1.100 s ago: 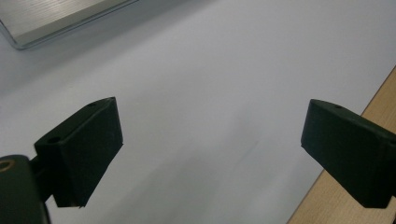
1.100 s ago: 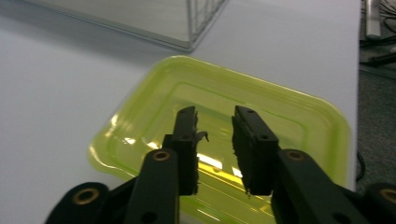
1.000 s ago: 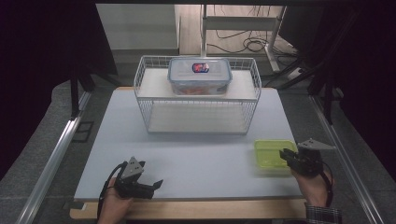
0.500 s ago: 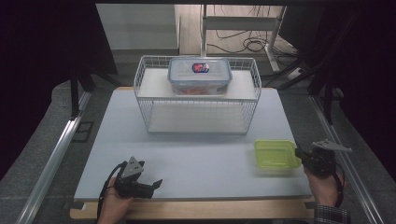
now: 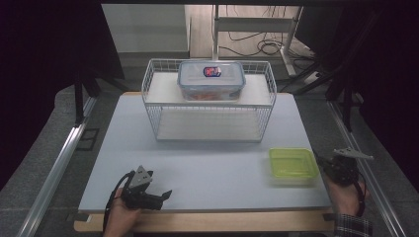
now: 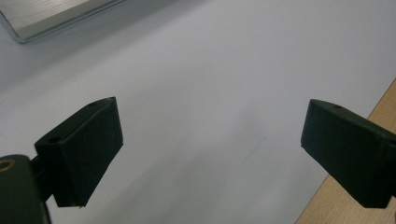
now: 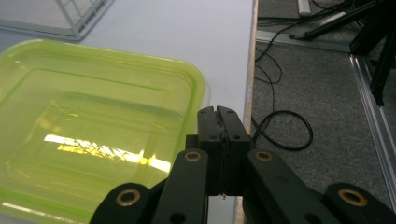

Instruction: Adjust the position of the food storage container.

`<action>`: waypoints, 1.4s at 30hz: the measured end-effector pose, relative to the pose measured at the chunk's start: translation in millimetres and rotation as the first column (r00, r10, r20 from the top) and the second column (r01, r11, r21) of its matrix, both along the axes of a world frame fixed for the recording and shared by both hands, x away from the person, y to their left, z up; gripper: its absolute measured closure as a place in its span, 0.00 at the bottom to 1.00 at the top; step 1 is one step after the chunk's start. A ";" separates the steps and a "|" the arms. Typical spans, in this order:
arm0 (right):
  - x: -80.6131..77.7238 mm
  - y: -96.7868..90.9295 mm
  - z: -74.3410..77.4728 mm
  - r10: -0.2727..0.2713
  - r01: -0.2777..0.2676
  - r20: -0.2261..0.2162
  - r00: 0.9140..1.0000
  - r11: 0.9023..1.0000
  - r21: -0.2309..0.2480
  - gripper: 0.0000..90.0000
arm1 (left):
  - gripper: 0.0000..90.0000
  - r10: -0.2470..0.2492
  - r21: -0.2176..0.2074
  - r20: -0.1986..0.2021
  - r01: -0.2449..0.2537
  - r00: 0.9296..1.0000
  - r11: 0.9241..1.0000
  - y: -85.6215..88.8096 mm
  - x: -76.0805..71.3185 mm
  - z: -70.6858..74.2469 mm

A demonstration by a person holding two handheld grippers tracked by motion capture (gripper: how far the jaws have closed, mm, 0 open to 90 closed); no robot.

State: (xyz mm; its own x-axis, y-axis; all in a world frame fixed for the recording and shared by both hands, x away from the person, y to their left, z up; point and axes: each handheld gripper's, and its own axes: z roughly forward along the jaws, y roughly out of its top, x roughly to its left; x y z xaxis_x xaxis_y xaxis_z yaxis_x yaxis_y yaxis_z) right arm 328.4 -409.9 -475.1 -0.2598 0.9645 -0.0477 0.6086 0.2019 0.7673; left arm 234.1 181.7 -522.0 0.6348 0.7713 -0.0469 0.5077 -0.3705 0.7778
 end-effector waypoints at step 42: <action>11.7 62.7 -10.7 0.135 -0.132 -0.071 0.988 0.990 0.047 0.99 | 0.07 0.002 -0.021 -0.016 -0.002 1.000 1.000 1.5 2.0 -0.6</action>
State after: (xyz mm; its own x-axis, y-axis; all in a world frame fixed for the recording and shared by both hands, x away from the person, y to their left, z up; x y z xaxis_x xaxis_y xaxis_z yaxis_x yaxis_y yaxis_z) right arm 340.0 -347.2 -485.8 -0.3881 0.9215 0.0163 0.6336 0.2539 0.7308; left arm 236.1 183.2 -522.7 0.6321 0.7714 -0.0736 0.5212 -0.3530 0.7770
